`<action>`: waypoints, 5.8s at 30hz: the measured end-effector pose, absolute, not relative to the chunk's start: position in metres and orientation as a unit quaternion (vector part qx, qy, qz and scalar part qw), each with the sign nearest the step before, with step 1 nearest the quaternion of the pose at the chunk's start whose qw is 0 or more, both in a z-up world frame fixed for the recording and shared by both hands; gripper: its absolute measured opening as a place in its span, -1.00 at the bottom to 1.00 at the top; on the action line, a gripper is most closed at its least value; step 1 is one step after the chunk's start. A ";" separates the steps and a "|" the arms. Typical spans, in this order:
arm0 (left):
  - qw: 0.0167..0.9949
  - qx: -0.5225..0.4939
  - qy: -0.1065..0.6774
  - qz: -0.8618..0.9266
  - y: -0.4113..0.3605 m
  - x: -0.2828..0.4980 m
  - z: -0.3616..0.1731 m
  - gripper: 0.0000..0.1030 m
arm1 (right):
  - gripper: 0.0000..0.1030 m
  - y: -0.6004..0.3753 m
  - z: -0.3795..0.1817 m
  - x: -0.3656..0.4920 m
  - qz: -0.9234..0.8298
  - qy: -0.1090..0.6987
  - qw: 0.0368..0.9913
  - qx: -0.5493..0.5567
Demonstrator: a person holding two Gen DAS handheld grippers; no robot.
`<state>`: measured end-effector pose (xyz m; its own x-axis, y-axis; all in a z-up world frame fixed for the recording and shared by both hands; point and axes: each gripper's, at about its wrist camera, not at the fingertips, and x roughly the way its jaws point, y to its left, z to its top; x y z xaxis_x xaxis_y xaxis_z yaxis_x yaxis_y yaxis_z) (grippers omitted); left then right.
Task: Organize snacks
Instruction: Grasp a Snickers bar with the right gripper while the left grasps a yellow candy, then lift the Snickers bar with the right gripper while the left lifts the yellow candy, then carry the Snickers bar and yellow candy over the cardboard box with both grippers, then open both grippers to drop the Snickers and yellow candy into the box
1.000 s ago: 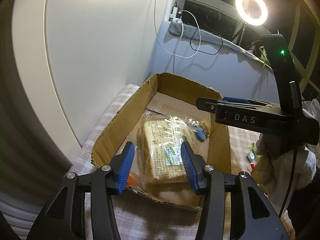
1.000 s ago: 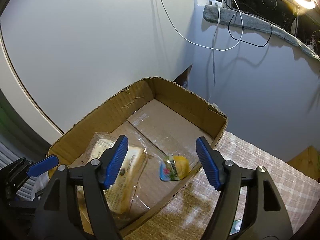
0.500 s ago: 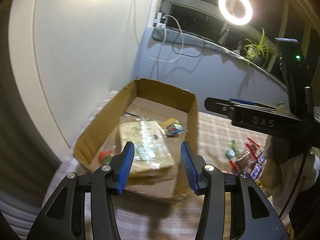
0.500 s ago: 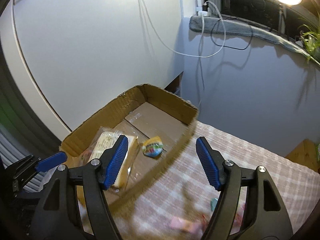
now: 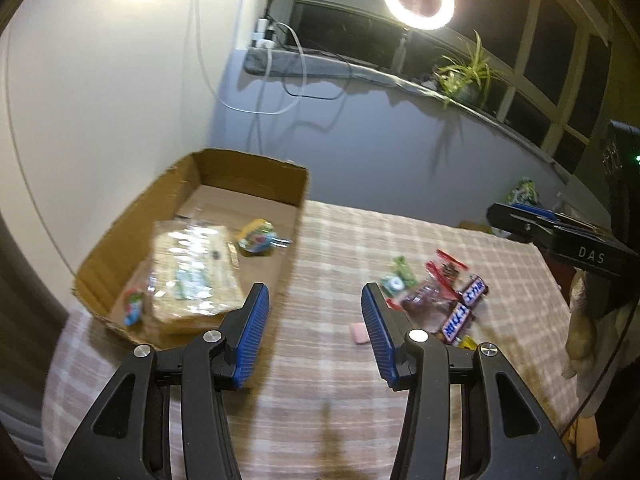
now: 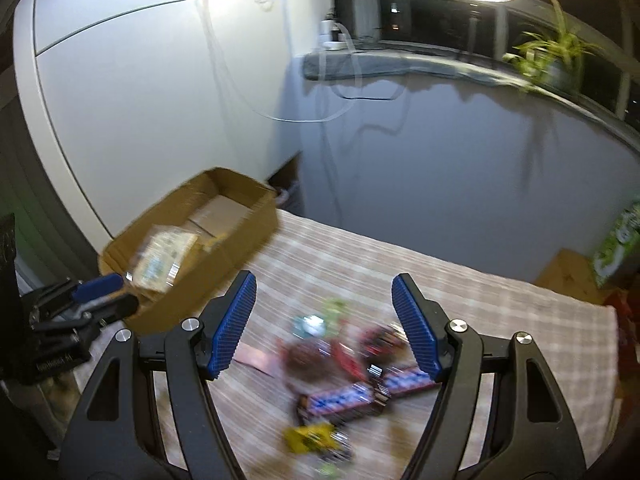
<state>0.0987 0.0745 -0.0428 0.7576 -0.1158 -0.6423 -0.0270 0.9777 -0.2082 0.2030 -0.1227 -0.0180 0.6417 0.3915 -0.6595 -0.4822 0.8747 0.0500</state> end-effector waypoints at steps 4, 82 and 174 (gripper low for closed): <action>0.928 -0.096 0.358 -0.046 0.053 0.100 -0.048 -0.09 | 0.42 -0.162 -0.027 0.202 0.214 0.363 0.905 -0.053; 0.877 0.001 0.439 -0.195 -0.068 0.114 -0.120 -0.69 | -0.43 -0.225 -0.130 0.241 0.165 0.529 0.832 0.009; 0.932 -0.087 0.352 0.003 0.154 0.136 -0.063 -0.56 | -0.16 0.077 -0.071 0.295 0.351 0.467 0.806 -0.091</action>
